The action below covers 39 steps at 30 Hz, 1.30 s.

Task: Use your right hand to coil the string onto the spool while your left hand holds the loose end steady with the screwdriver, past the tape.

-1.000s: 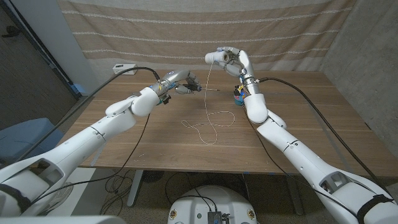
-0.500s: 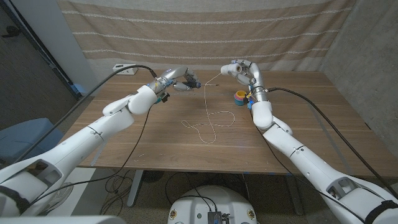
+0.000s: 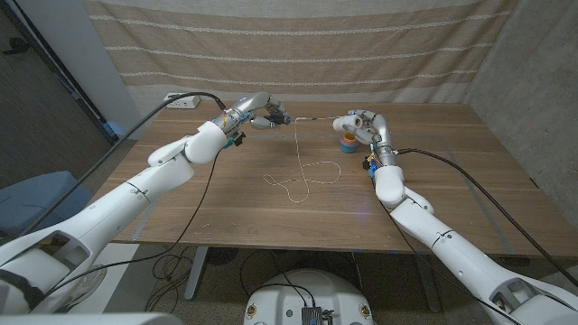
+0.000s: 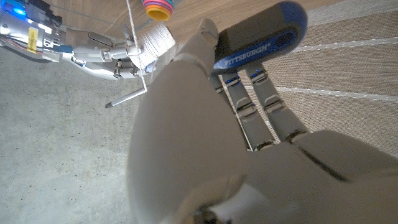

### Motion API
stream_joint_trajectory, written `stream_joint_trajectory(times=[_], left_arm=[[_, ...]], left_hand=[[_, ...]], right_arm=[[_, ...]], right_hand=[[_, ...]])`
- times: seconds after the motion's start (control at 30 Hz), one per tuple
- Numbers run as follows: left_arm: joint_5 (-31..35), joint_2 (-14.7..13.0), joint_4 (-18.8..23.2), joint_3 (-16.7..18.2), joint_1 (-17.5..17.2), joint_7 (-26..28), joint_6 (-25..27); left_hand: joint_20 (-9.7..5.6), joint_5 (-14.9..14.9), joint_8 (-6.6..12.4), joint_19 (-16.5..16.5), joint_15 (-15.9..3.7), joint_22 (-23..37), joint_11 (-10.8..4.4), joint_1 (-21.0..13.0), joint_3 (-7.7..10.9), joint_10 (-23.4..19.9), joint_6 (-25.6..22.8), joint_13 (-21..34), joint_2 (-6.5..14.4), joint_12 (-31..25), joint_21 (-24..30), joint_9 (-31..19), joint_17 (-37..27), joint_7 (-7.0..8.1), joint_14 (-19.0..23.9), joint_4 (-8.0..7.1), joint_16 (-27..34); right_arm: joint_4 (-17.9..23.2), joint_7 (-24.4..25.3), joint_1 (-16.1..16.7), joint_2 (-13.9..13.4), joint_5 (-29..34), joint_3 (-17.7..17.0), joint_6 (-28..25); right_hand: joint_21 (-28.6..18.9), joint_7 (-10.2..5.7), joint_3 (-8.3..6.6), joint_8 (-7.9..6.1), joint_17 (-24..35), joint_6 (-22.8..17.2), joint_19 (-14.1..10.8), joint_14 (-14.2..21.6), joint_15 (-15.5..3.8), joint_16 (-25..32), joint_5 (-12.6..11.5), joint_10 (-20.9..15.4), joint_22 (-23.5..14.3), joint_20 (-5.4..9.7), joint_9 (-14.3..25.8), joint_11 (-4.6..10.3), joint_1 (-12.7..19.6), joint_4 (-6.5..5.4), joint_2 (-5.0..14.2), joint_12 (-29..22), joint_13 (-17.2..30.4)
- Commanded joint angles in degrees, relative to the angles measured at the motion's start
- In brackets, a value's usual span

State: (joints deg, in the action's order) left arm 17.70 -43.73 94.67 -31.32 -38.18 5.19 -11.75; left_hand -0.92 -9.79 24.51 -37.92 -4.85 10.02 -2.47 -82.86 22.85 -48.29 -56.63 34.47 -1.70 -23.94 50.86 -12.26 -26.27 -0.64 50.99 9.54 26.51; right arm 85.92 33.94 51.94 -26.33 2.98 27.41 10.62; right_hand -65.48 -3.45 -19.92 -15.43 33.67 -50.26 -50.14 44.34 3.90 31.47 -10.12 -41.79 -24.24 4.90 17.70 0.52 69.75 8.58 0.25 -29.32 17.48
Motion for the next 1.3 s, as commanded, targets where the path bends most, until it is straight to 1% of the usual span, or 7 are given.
stream_joint_trajectory(times=[0.03,0.17,0.37,0.73,0.8,1.07,1.3], left_arm=[[0.64,0.10,0.58,-0.06,0.27,0.25,1.30],[0.82,0.16,0.69,-0.17,0.31,0.32,1.65],[1.05,0.69,0.10,-0.76,0.98,0.11,1.80],[1.88,1.42,-0.27,-1.51,1.85,0.33,2.49],[2.39,1.47,0.12,-1.53,1.73,0.63,3.47],[3.48,1.48,0.77,-2.20,2.11,0.12,5.81],[4.83,1.42,1.04,-3.11,2.58,-0.37,7.45]], left_hand=[[-10.54,-0.32,0.28,-2.30,-3.58,0.28,-0.24,-6.98,0.61,-0.42,-5.79,0.37,7.67,0.09,7.20,-4.95,-8.04,-5.15,2.32,-0.47,0.04],[-10.55,-0.32,0.26,-2.27,-3.52,0.27,-0.23,-6.98,0.61,-0.47,-5.76,0.47,7.68,0.10,7.21,-4.97,-8.13,-5.12,2.35,-0.48,0.06],[-10.55,-0.32,0.28,-2.22,-3.47,0.27,-0.21,-6.98,0.62,-0.57,-5.80,0.50,7.69,0.23,7.25,-5.06,-8.17,-5.27,2.40,-0.48,-0.01],[-10.55,-0.32,0.19,-2.17,-3.45,0.27,-0.33,-6.95,0.61,-0.66,-5.81,0.60,7.71,0.41,7.32,-5.03,-8.19,-5.26,2.43,-0.49,-0.15],[-10.56,-0.32,0.16,-2.16,-3.46,0.27,-0.29,-6.98,0.62,-0.61,-5.81,0.69,7.70,0.44,7.33,-5.01,-8.07,-5.25,2.54,-0.47,-0.22],[-10.57,-0.30,0.06,-2.15,-3.46,0.28,-0.23,-7.00,0.63,-0.63,-5.85,0.75,7.71,0.63,7.42,-4.93,-8.21,-5.37,2.44,-0.44,-0.31],[-10.59,-0.28,0.01,-2.15,-3.41,0.29,-0.30,-6.96,0.60,-0.69,-5.89,0.78,7.71,0.79,7.51,-4.92,-8.26,-5.29,2.58,-0.47,-0.35]], right_arm=[[7.88,-3.74,6.93,-5.10,-6.37,-2.77,-3.19],[12.40,-8.79,9.74,-8.57,-11.49,-4.66,-5.61],[17.06,-13.37,12.88,-12.51,-16.19,-6.72,-7.10],[20.39,-26.94,14.54,-18.91,-26.60,-9.32,-4.13],[20.77,-29.21,14.66,-19.70,-28.29,-9.61,-3.24],[20.83,-40.24,12.90,-21.98,-34.55,-8.72,-0.36],[18.52,-51.02,10.80,-21.07,-40.99,-7.84,5.64]], right_hand=[[-0.44,5.33,-1.51,0.09,12.96,-6.10,2.07,22.53,-16.12,-0.25,-0.38,-5.50,0.06,6.59,0.27,-1.70,8.24,-0.88,8.92,-12.46,11.01],[-0.72,5.16,-1.54,0.19,13.04,-5.93,2.54,22.30,-16.02,-0.65,-0.36,-5.13,0.39,6.49,0.49,-1.97,8.09,-1.01,8.99,-12.54,11.25],[-1.11,5.27,-1.65,0.26,13.27,-5.86,2.85,22.14,-15.95,-0.94,-0.35,-5.00,0.75,6.32,0.68,-2.28,8.05,-1.05,9.08,-12.57,11.30],[-1.88,5.46,-1.84,0.45,13.58,-5.99,3.43,22.11,-15.99,-1.34,-0.35,-4.89,1.41,5.97,0.74,-2.51,8.20,-0.97,9.17,-12.66,11.40],[-2.10,5.49,-1.88,0.49,13.64,-6.03,3.48,22.19,-16.01,-1.40,-0.34,-4.95,1.56,5.93,0.74,-2.86,8.26,-0.93,9.18,-12.63,11.30],[-2.79,5.57,-1.97,0.67,13.82,-6.06,3.54,22.41,-15.99,-1.56,-0.24,-4.87,2.07,5.90,0.74,-2.62,8.34,-0.87,9.19,-12.63,11.30],[-3.30,5.62,-2.02,0.85,13.98,-6.00,3.70,22.53,-15.97,-1.70,-0.16,-4.79,2.51,5.91,0.74,-2.63,8.36,-0.85,9.19,-12.63,11.31]])
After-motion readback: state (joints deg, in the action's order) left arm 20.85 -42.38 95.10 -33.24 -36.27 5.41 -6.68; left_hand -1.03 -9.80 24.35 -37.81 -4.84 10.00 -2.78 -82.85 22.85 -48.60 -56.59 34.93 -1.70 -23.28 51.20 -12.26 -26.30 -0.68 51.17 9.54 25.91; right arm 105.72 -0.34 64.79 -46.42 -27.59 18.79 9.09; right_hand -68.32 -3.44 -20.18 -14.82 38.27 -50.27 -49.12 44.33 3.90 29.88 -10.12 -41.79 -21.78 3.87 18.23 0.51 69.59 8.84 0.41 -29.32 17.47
